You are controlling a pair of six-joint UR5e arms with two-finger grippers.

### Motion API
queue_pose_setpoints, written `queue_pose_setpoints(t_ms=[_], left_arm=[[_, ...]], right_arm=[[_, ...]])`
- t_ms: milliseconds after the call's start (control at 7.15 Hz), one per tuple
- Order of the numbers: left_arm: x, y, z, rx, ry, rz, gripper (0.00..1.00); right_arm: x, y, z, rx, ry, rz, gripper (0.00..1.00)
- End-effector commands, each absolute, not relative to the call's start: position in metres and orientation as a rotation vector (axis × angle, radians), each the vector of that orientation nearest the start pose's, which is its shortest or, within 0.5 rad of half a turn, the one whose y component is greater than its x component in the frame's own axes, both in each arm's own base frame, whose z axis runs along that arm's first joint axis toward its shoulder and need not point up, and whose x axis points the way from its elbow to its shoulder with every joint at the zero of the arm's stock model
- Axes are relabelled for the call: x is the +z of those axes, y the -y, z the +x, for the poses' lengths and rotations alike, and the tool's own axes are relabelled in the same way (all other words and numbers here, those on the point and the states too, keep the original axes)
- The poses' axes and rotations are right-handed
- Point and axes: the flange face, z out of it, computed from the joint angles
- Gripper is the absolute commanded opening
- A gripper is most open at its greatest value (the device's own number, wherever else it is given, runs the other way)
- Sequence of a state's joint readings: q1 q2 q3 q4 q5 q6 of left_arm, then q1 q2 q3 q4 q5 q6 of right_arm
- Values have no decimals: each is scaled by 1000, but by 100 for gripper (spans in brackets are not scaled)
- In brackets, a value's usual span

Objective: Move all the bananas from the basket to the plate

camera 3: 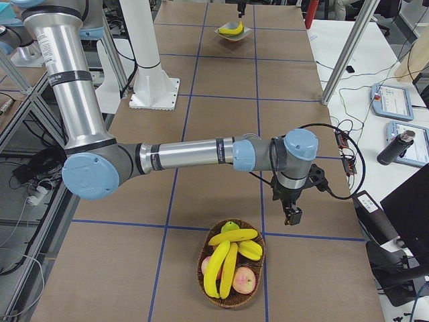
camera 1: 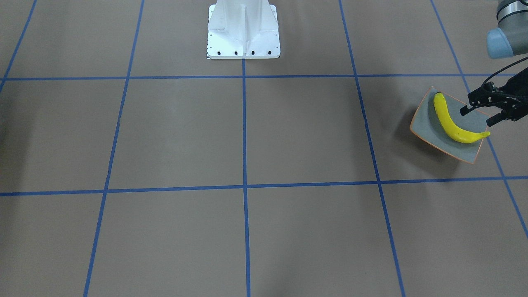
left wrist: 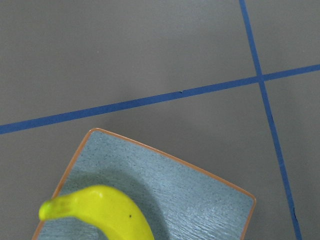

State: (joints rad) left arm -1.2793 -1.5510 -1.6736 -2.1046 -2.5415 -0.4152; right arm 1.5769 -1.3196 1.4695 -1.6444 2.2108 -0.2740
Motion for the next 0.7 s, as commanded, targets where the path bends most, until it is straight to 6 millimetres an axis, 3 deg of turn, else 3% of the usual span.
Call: queue_pose_setpoints(t_ms=[0,140,420,559], left_arm=[[511,505,98,191,-1096,241,100],[502,509,100,196,-1100,254,100],[487,511,100,210,-1105,281,100],[486,512,100,212,-1106,284,100]], right_arm=[[602,588,77,-276,628,140,100],[610,586,77,-265,631,123,100],[655,550,80,-238,635,91,100],[662,541,79,-161,643,123,100]])
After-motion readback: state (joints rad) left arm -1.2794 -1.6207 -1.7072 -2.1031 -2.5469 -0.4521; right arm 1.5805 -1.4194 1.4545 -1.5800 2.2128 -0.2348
